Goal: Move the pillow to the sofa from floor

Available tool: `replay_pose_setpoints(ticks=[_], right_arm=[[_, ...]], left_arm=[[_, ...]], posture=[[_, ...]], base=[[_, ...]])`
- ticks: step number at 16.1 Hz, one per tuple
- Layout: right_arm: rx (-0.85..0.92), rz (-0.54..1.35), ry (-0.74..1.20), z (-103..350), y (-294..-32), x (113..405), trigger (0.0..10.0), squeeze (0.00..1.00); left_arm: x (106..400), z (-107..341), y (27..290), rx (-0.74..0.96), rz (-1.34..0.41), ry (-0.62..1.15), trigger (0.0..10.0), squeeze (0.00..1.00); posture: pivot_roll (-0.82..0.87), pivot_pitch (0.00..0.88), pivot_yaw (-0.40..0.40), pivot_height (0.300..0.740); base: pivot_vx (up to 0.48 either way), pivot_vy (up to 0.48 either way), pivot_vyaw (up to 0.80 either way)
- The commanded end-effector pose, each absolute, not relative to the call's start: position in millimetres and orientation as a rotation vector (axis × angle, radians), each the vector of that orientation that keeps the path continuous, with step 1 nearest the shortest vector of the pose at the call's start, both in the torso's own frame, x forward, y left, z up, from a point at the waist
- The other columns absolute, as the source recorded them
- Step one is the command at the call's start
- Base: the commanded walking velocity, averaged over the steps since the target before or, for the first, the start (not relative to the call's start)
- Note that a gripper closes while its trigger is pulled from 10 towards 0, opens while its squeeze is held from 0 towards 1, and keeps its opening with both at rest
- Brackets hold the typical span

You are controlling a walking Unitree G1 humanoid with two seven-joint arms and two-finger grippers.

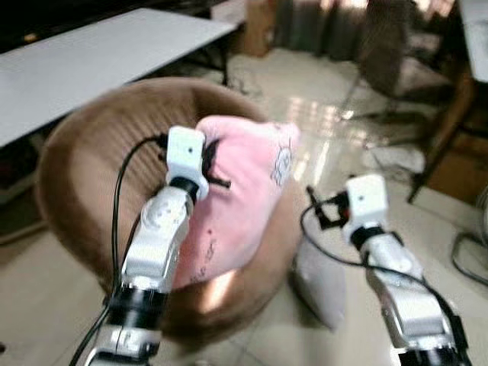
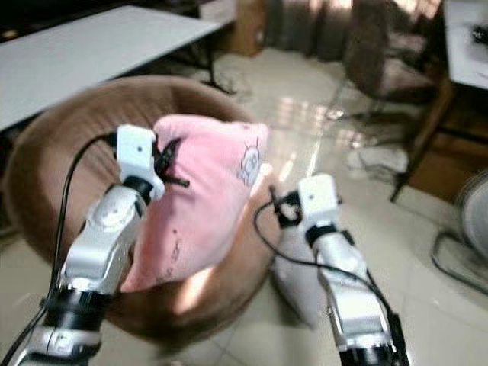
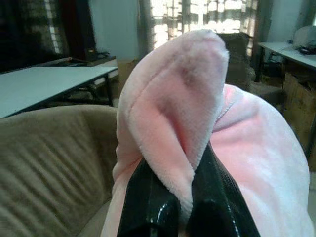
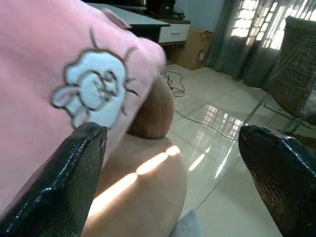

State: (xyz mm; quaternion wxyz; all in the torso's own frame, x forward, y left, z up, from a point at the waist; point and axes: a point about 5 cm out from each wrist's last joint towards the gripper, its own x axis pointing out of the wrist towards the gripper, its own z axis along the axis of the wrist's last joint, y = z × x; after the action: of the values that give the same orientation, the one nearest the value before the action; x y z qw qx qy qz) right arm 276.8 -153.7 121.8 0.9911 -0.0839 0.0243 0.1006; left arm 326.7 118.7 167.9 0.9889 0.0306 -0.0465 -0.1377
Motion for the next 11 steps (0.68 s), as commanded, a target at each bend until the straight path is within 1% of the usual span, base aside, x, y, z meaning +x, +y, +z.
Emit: replay_pose_setpoints(ticks=[1, 2, 5, 8, 11], right_arm=[[-0.157, 0.225, 0.036, 123.6, -146.4, 276.3, 10.0, 0.00], [-0.156, 0.225, 0.035, 123.5, -145.9, 276.0, 10.0, 0.00], [-0.153, 0.225, 0.032, 123.8, -146.3, 275.3, 10.0, 0.00], [-0.201, 0.306, 0.017, 124.2, -141.2, 271.9, 10.0, 0.00], [-0.197, 0.343, 0.008, 127.9, -143.4, 268.6, 10.0, 0.00]], left_arm=[[328.9, 175.7, 123.6, 0.071, -0.291, -0.112, 10.0, 0.00], [329.2, 174.4, 119.8, 0.097, -0.326, -0.114, 10.0, 0.00], [331.9, 176.1, 115.8, 0.104, -0.372, -0.134, 10.0, 0.00], [348.3, 172.6, 119.4, 0.120, -0.355, -0.132, 10.0, 0.00], [361.0, 175.6, 113.3, 0.099, -0.389, -0.122, 10.0, 0.00]], posture=[[-0.07, 0.000, 0.026, 0.740], [-0.07, 0.000, 0.028, 0.740], [-0.07, 0.000, 0.033, 0.740], [-0.08, 0.000, 0.044, 0.740], [-0.09, 0.000, 0.051, 0.740]], base=[[0.000, 0.000, 0.00], [0.000, 0.000, 0.00], [0.000, 0.000, 0.00], [0.000, 0.000, 0.00], [0.000, 0.000, 0.00]])
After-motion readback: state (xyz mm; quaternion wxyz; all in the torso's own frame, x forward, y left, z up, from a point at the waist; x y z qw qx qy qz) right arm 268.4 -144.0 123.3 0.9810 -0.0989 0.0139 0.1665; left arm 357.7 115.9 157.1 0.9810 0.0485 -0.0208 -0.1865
